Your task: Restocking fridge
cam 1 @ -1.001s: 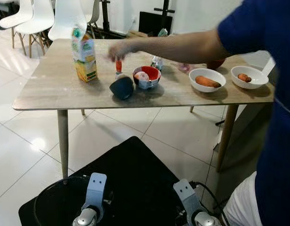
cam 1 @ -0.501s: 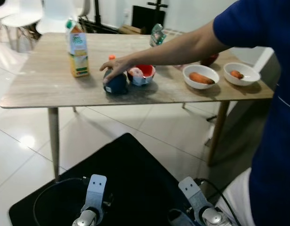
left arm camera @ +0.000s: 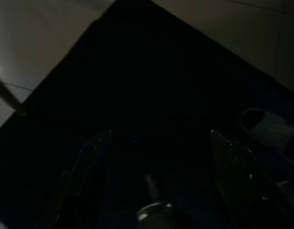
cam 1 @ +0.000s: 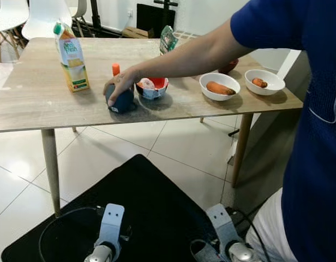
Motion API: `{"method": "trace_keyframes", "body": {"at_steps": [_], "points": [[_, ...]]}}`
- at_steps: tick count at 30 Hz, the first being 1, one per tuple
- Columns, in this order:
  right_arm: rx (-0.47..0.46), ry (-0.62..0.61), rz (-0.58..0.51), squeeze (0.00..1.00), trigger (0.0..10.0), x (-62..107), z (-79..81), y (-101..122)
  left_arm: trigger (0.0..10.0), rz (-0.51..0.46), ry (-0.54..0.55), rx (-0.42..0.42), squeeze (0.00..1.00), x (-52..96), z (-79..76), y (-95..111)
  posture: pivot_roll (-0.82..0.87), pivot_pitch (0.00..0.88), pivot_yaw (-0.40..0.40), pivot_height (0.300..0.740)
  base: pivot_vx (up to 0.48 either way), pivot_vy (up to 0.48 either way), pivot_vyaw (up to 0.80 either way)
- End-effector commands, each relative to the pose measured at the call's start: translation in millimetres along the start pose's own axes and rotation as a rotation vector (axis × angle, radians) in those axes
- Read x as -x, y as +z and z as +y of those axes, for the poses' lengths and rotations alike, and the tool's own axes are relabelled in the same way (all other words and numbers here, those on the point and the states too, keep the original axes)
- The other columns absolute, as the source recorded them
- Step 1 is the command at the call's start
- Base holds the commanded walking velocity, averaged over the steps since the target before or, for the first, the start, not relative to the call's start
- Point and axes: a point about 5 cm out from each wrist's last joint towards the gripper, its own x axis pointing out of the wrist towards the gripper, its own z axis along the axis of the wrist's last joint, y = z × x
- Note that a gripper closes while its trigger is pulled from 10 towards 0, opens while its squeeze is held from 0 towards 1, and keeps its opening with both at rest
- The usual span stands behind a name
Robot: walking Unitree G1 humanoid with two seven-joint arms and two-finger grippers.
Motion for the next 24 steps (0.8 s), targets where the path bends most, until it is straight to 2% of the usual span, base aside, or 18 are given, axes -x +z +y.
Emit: {"method": "trace_keyframes", "body": {"at_steps": [1, 6, 8, 16, 24], "points": [[0.015, 0.023, 0.03, 0.0, 10.0, 1.2, 6.0, -7, 10.0, 0.022, -0.026, -0.011, 0.0, 1.5, -7.9, -6, -0.16, 0.052, 0.005, 0.719, 0.0, 0.0, 0.0], [0.139, 0.084, 0.039, 0.0, 10.0, -0.6, 12.1, -4, 10.0, 0.016, -0.042, -0.026, 0.0, -1.5, -11.4, 0, -0.16, 0.033, 0.008, 0.719, 0.0, 0.0, 0.0], [0.145, 0.086, 0.033, 0.0, 10.0, -1.7, 12.4, 0, 10.0, 0.006, -0.044, -0.022, 0.0, -4.4, -13.1, 6, -0.17, 0.028, 0.0, 0.719, 0.0, 0.0, 0.0], [0.049, 0.03, 0.027, 0.0, 10.0, -1.3, 9.1, -1, 10.0, -0.006, -0.058, -0.021, 0.0, -6.1, -21.5, 10, -0.17, 0.018, 0.008, 0.719, 0.0, 0.0, 0.0], [0.05, 0.018, 0.042, 0.0, 10.0, 3.7, 7.5, -15, 10.0, -0.008, -0.052, -0.01, 0.0, -3.0, -20.8, 4, -0.17, 0.028, 0.001, 0.719, 0.0, 0.0, 0.0]]}}
